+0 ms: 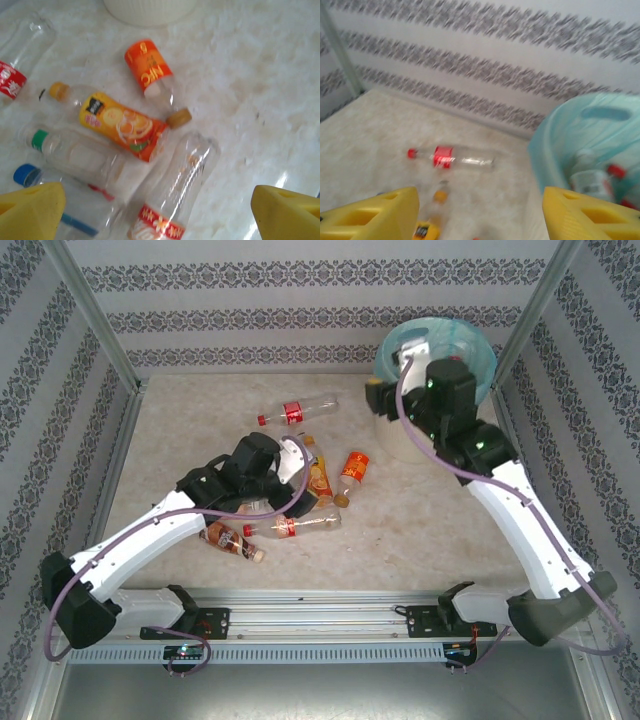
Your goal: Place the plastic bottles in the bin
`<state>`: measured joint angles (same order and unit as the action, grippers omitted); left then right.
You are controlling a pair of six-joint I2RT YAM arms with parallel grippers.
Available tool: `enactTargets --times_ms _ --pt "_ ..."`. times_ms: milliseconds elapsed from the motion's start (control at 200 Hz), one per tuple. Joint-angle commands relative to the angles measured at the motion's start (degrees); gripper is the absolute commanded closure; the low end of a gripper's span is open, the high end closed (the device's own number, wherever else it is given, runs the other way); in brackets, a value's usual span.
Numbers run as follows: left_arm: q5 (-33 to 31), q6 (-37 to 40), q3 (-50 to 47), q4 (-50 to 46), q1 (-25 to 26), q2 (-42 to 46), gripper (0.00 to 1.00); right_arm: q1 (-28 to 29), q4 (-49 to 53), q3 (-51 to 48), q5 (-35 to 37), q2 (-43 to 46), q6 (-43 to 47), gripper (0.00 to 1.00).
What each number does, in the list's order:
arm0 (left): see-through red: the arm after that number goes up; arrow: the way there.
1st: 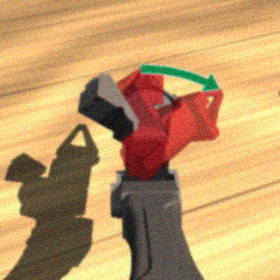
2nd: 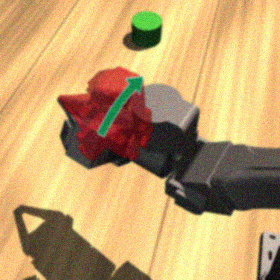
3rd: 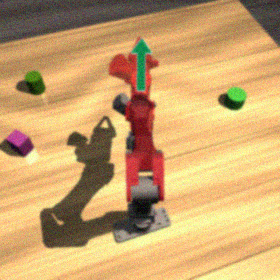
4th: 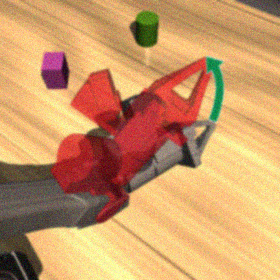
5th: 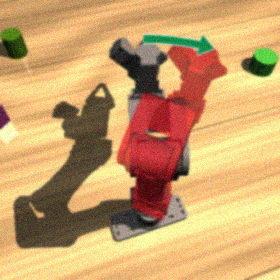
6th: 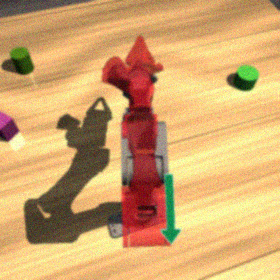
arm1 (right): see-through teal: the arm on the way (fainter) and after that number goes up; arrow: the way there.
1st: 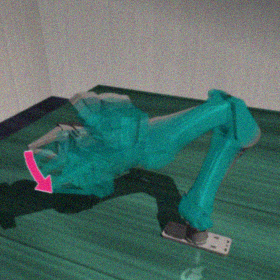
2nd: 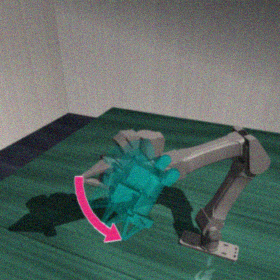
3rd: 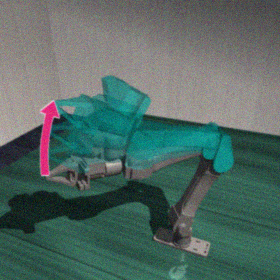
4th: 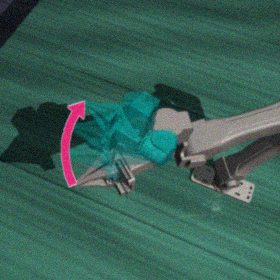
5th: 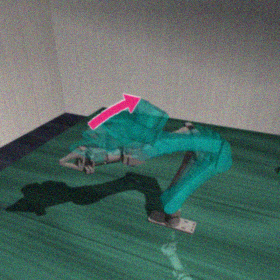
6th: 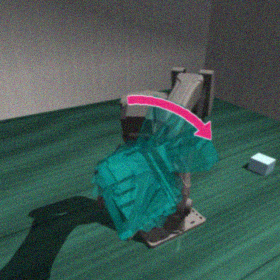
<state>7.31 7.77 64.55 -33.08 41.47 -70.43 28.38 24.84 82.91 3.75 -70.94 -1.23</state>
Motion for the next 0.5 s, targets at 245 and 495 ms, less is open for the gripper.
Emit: enactTargets --times_ms 245,495 --pt "0.1 9.3 -3.6 -9.9 -1.8 -6.7 0.15 11.8 -7.8 -18.8 0.9 10.3 -3.6 0.33" --pt "0.2 11.0 -7.4 -3.2 -1.9 -12.7 0.17 12.7 -10.5 -25.6 4.3 17.3 -3.1 0.32"
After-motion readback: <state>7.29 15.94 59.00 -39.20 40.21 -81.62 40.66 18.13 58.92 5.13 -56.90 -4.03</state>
